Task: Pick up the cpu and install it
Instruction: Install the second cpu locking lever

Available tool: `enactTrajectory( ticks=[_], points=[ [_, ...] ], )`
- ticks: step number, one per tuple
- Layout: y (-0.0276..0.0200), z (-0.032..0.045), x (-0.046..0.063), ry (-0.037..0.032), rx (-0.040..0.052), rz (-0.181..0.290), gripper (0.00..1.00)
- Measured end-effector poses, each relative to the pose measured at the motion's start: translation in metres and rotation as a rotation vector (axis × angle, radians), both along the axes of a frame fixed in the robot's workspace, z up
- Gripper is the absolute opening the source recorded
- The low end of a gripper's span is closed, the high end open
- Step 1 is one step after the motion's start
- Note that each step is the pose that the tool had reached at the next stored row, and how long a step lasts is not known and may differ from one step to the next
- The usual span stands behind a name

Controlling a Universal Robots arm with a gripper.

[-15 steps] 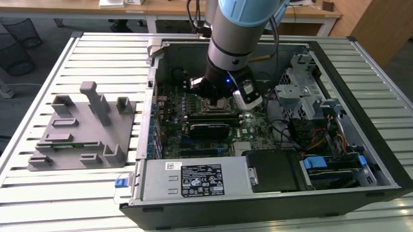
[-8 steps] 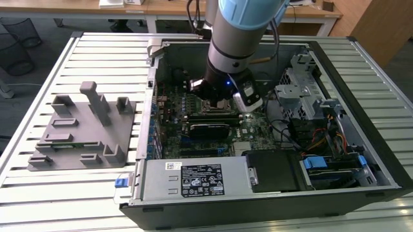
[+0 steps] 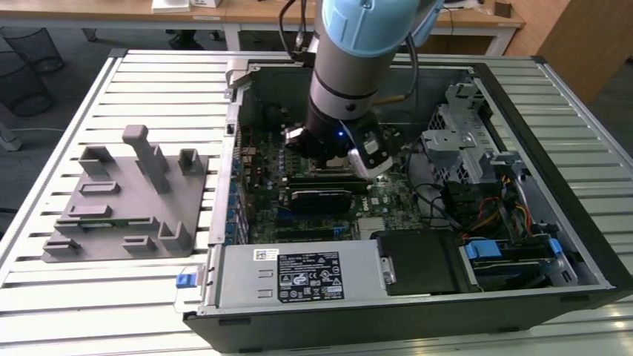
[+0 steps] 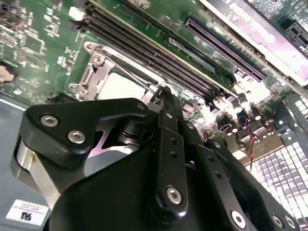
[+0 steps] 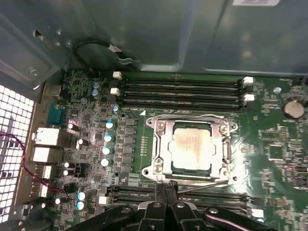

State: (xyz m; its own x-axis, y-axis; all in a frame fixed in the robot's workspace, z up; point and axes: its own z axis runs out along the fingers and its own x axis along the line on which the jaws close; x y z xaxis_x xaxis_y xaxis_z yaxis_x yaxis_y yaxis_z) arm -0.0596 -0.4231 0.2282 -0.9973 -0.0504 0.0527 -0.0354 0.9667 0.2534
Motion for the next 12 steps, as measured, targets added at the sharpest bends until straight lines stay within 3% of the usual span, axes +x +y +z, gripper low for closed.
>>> enactTrajectory(
  ticks=[12],
  points=[
    [0.0000, -0.0190, -0.001, 0.0039, 0.0031, 0.000, 0.11]
  ],
)
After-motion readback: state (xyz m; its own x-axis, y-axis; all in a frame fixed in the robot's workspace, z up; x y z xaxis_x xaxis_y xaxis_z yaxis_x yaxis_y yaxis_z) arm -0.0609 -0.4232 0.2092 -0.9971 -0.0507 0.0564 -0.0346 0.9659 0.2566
